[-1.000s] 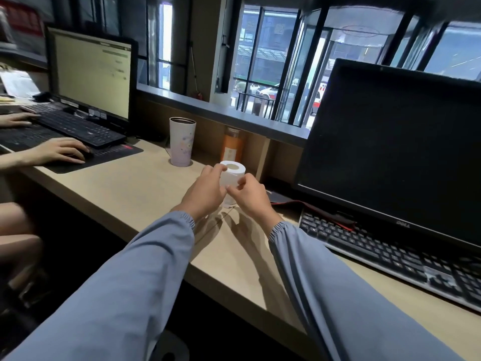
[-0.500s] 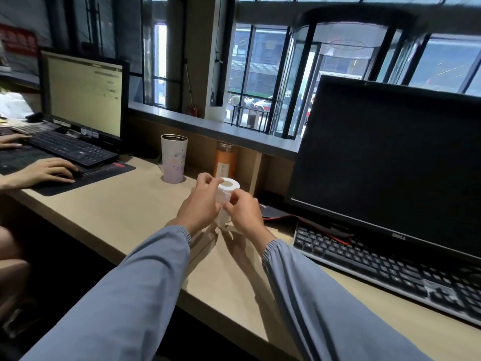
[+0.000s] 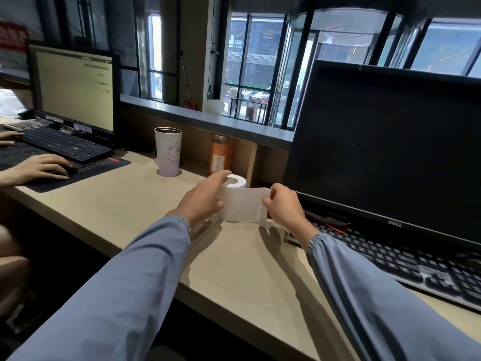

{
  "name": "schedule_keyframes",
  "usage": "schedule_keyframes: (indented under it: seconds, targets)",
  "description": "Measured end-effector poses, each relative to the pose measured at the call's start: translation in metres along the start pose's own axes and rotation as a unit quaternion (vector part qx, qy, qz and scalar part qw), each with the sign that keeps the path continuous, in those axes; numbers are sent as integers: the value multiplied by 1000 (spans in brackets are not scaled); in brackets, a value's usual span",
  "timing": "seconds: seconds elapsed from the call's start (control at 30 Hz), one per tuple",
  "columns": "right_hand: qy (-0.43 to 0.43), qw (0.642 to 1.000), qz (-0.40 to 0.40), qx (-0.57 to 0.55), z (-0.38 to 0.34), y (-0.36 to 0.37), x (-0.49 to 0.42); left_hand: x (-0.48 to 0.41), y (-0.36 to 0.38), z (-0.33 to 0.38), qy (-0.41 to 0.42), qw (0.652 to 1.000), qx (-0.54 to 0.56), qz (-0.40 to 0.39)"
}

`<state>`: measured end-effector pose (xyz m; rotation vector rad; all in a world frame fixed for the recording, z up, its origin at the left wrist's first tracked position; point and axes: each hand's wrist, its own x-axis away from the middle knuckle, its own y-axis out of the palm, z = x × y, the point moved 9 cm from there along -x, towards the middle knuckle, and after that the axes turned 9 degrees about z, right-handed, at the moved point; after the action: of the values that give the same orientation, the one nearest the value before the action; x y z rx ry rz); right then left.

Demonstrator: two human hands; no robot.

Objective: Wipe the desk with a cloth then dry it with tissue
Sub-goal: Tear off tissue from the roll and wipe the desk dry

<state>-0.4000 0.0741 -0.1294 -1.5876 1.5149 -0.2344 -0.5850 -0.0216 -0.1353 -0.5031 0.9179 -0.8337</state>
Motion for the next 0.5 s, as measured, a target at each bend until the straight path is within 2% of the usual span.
schedule_keyframes:
  seconds: [0.13,0.23,0.37,0.5]
  targets:
    - [-3,999,-48,8,1,9,4,-4,10,2,19,999,-16,-44]
    - [-90,995,-52,13,-24,16,14,-6,15,1,22,997,3,-80]
    - [-208,973,-17,102,-51,27,17,-11,21,-1,2,996,25,-85]
    - [-197,968,-66,137,-49,49,18,-17,26,-4,-12,993,49,-110]
